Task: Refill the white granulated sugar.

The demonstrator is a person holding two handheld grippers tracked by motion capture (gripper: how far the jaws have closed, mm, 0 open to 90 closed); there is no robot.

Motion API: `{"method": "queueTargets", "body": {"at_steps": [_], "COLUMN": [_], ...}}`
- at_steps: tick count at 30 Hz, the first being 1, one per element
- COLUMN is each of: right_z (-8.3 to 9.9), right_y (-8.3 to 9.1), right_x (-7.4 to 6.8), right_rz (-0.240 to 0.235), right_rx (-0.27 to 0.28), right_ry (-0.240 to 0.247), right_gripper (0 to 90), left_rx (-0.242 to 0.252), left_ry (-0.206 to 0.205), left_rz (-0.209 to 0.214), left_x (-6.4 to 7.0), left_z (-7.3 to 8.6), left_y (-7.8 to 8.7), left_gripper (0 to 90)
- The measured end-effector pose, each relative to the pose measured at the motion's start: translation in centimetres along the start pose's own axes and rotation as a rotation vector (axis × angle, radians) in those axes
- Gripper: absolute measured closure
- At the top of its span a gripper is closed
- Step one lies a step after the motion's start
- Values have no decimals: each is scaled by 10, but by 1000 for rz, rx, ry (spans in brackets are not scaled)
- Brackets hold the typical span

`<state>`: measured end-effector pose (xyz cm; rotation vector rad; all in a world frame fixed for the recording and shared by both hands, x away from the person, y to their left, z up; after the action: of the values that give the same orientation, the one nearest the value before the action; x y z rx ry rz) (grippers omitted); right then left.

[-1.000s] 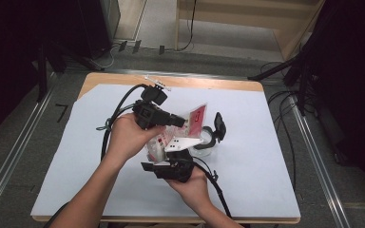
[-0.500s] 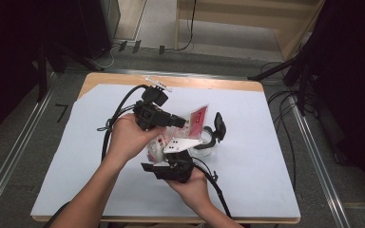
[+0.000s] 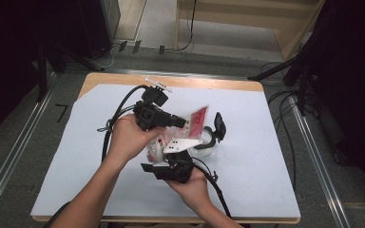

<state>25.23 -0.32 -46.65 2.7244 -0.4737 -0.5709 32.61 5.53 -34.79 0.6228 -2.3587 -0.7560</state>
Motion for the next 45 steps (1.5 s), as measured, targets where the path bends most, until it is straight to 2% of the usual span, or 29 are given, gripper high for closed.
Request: {"method": "queueTargets", "body": {"at_steps": [3, 15, 24, 33, 45], "right_z": [0, 0, 0, -2, -3], "right_y": [0, 1, 1, 1, 1], "right_x": [0, -1, -1, -1, -1], "right_rz": [0, 4, 3, -10, -12], "right_rx": [2, -3, -4, 5, 1], "right_ry": [3, 7, 11, 4, -2], "right_gripper": [626, 625, 630, 630, 624], "left_rx": [-1, -3, 3, 14, 31], "left_ry": [-22, -22, -14, -27, -28], "left_rz": [-12, -17, -5, -25, -29], "left_x": [1, 1, 1, 2, 2], "left_z": [0, 1, 1, 0, 0], "left_y": [0, 0, -1, 0, -1], "left_gripper": [853, 884, 882, 876, 878]}}
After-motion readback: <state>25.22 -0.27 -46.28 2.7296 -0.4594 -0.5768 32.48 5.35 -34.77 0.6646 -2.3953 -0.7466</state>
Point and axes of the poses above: each handheld gripper's, and its own axes: y roughly backward along the jaws, z roughly out of its underside, x roughly to its right, the point moved 4 cm from there along -y, roughly forward along the jaws, and after that the axes turned 4 degrees about x, right-handed, at the moved point
